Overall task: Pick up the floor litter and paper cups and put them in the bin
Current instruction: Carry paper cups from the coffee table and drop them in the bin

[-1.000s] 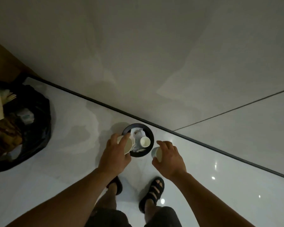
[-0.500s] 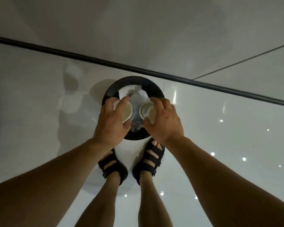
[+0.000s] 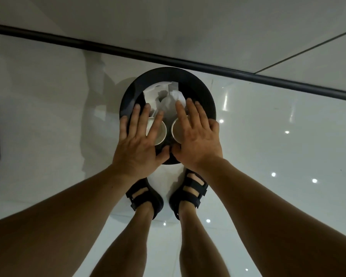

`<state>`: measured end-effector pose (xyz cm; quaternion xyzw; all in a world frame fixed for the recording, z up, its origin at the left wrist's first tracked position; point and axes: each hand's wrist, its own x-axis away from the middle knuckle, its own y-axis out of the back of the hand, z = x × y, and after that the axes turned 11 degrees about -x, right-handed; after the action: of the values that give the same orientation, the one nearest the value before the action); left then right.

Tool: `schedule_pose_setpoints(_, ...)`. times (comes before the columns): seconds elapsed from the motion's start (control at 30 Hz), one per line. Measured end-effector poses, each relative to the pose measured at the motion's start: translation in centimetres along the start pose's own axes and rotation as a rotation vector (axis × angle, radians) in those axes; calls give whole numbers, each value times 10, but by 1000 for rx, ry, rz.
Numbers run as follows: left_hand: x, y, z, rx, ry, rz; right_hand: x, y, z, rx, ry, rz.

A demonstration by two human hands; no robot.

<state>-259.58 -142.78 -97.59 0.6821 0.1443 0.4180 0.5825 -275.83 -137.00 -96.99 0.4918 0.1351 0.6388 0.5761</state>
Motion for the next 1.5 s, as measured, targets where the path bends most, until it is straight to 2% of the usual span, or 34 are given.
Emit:
schedule_pose_setpoints(0.1,7,27,4,44,14,-25,8,19,6,-76,-9,46)
schedule_pose_setpoints(0.2,20,71,9,81,45,-31,34,48,20,-126,-8,7)
schedule_pose_setpoints(0.33,43,137,15,35,101,105,83,93,39,-81,-52,32)
schedule_pose_setpoints(0.43,69,203,10,52,98,75,131,137,55,-57,-119,54)
schedule_pose_setpoints(0.63,135,322,-19,50,-117,4,234,239,96,-57,-285,-90)
schedule_pose_setpoints(0.83,185,411,-60,-4,-328,-73,359,286,137,-112,-473,-283)
schedule_pose_setpoints(1.1,266,466,-165,-162,-677,-84,545,270,146,-306,-768,-513)
schedule_pose_setpoints(1.27,343,471,-274,-271,-898,-116,668,224,126,-439,-964,-642)
schedule_pose_setpoints(1.5,480,445,-433,-310,-1227,-148,845,160,103,-560,-1208,-796)
